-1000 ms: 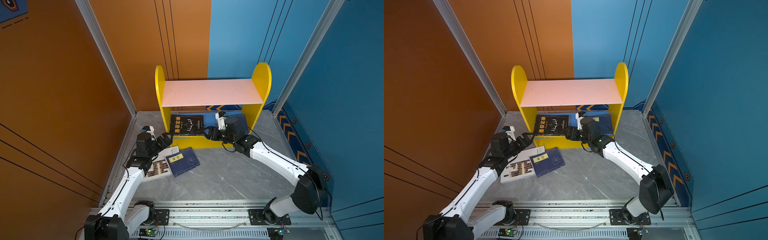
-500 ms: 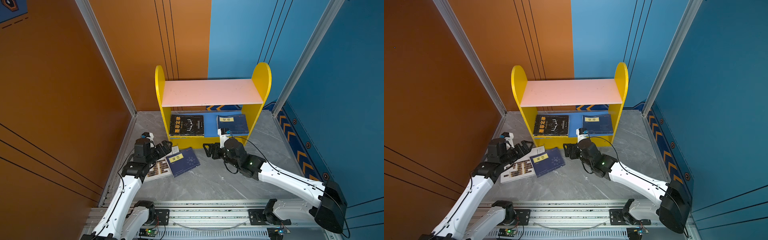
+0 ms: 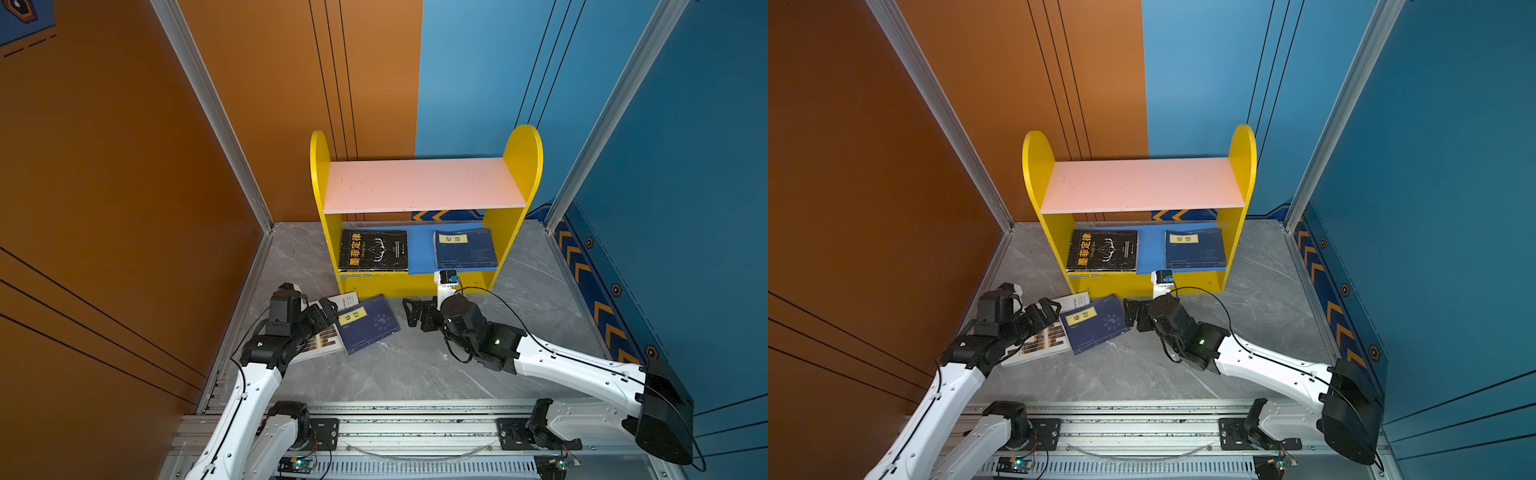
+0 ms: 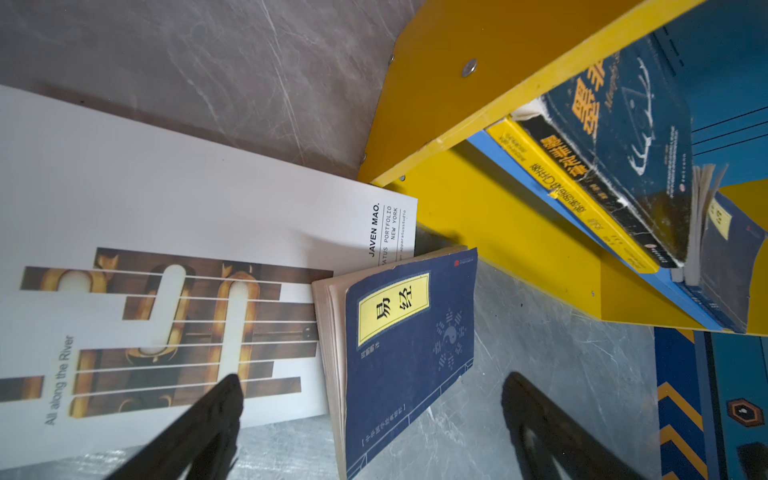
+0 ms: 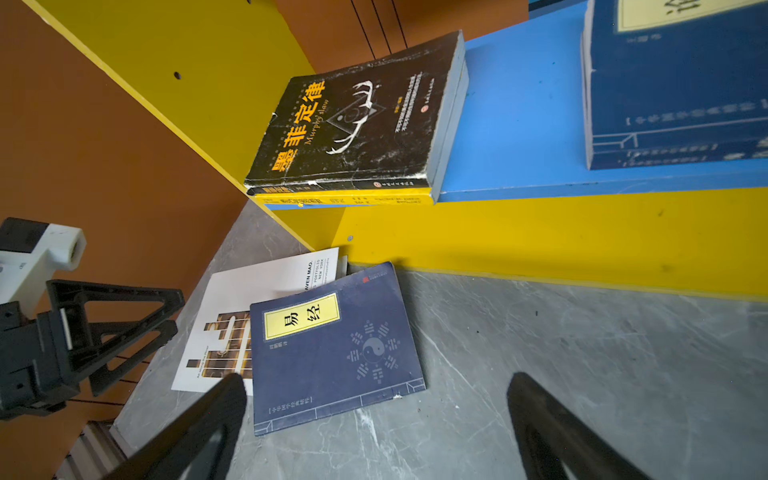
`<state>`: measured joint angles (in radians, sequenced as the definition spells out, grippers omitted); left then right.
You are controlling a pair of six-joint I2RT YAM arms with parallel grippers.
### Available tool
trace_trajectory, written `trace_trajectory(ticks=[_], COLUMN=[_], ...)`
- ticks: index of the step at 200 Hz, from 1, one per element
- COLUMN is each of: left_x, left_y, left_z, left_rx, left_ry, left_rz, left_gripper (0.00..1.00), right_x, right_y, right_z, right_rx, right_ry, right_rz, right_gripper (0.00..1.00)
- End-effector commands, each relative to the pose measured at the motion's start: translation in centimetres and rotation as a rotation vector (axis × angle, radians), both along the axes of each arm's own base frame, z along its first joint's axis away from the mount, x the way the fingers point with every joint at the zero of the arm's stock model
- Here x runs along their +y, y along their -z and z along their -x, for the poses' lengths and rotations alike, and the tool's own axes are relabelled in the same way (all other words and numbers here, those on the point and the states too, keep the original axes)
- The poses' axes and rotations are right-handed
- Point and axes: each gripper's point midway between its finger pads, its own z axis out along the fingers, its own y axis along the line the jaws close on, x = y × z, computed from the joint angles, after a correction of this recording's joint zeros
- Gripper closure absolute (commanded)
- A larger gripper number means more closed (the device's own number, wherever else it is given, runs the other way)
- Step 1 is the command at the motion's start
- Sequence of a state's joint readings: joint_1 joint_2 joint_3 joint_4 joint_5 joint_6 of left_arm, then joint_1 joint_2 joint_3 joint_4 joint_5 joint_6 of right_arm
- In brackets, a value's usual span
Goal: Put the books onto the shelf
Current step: 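Release the black book and draw the right gripper back toward the table books, then grip the dark-blue yellow-label book's edges with both grippers on the table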
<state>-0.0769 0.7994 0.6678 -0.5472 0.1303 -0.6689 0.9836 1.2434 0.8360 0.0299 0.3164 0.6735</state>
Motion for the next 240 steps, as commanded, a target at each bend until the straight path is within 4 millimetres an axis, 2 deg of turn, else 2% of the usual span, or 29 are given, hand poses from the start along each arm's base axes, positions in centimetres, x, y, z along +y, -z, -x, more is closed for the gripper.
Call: trace_trajectory(ticks=[1, 37, 63, 92, 125, 192, 240], left_x=[0.5, -0.2, -0.5, -1.8, -2.3, -2.8, -3.2], left_y=[1.9, 3.2, 4.0, 5.2, 6.7, 8.1, 8.8], left_z=[1.2, 1.7, 1.9, 1.4, 0.7, -0.2, -0.4], left_rx=[0.082, 0.124, 0.138, 0.136, 0.154, 0.141, 0.147], left_ry=[0.0, 0.032, 0.05, 0.076, 0.061, 0.05, 0.059], left_rz=[-0.03, -0.002, 0.009, 0.089, 0.133, 0.168, 0.169], left_gripper=[0.02, 0.02, 0.02, 0.02, 0.02, 0.01, 0.04], right_x=[-0.9, -0.5, 0.3, 1.3, 2.1, 3.6, 4.7], right_y=[0.1, 2.5, 3.5, 4.3, 6.4, 11.4, 13.6], right_z=[0.2, 0.4, 0.1, -0.3, -1.0, -2.4, -2.8], right_rx=[-0.002, 0.047, 0.068, 0.088, 0.138, 0.279, 0.324], right_ry=[0.048, 0.052, 0.045, 0.038, 0.04, 0.051, 0.041], right_rz=[-0.009, 0.005, -0.004, -0.015, -0.023, -0.024, -0.015], right_gripper=[0.0, 0.0, 0.0, 0.0, 0.0, 0.0, 0.0])
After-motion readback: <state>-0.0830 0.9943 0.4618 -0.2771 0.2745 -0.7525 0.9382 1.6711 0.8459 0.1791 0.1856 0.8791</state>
